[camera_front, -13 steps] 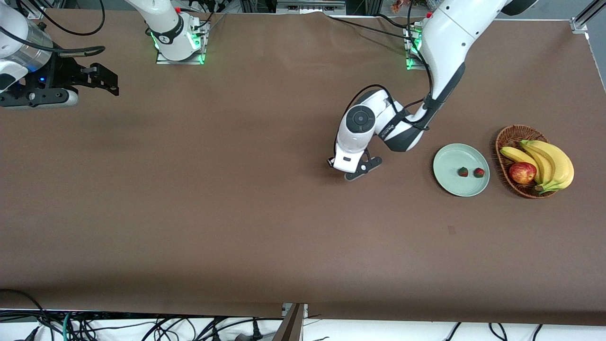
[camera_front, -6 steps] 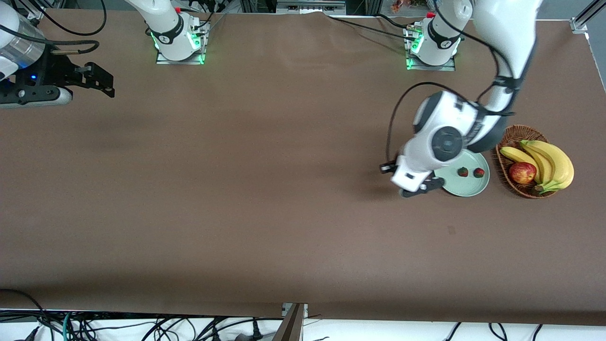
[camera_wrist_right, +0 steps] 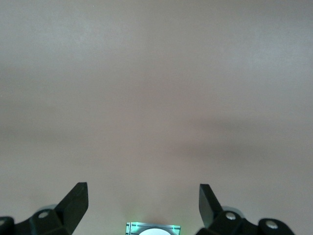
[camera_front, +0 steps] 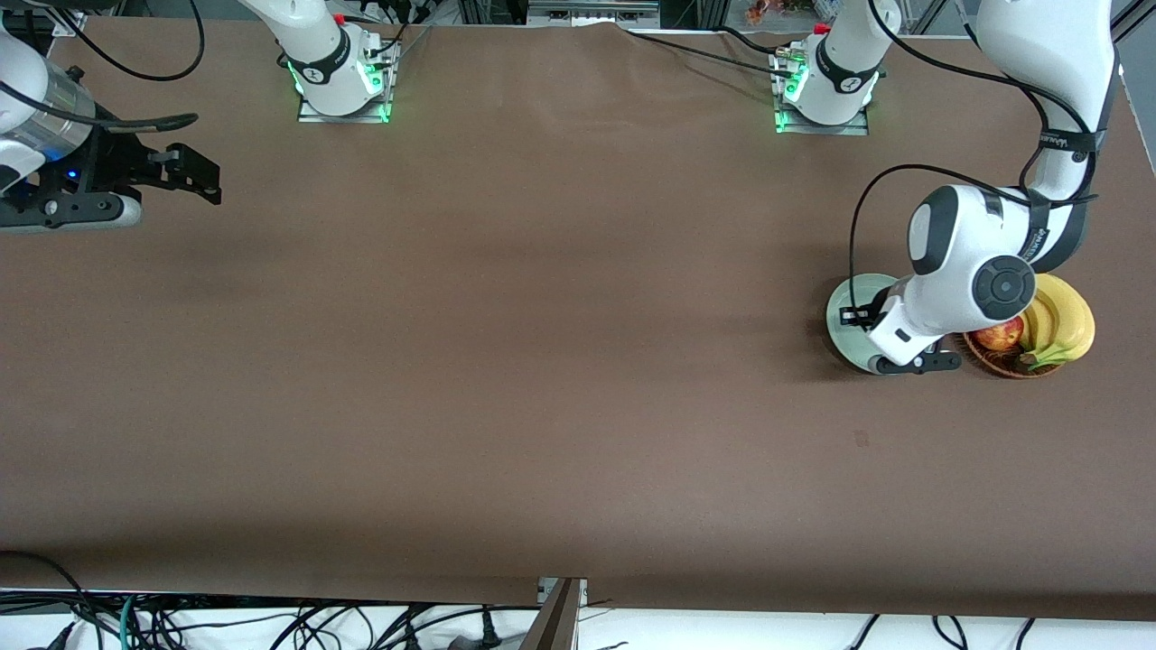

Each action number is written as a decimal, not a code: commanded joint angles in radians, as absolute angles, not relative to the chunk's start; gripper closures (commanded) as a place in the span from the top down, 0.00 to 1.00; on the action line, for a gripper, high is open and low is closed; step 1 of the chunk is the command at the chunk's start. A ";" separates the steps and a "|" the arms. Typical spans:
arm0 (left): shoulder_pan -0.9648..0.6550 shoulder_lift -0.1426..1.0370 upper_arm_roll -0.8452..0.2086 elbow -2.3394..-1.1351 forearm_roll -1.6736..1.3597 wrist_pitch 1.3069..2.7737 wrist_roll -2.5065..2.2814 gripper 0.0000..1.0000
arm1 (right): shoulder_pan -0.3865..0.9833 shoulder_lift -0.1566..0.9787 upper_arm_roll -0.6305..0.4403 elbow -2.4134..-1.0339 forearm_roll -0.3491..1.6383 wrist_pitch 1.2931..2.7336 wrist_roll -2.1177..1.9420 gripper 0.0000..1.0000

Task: Collect all strawberries into plate

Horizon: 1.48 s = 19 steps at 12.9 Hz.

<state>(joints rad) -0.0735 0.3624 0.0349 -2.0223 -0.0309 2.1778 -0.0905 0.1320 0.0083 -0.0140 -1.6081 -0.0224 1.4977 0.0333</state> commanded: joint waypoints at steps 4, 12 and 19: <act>-0.081 0.388 0.052 -2.118 -0.061 2.336 -0.014 0.20 | 0.115 0.018 -0.002 -1.578 -0.029 1.496 0.037 1.00; -0.081 0.270 0.069 -1.942 -0.060 2.057 0.061 1.00 | 0.115 0.020 -0.002 -1.578 -0.028 1.506 0.035 1.00; -0.083 0.069 0.042 -1.788 -0.057 1.760 0.051 1.00 | 0.112 0.020 -0.002 -1.577 -0.020 1.508 0.035 1.00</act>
<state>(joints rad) -0.0827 0.0699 0.0500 -1.8776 -0.0310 1.8701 0.0285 0.1296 0.0144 -0.0141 -1.5963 -0.0222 1.5122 0.0334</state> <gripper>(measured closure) 0.000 0.000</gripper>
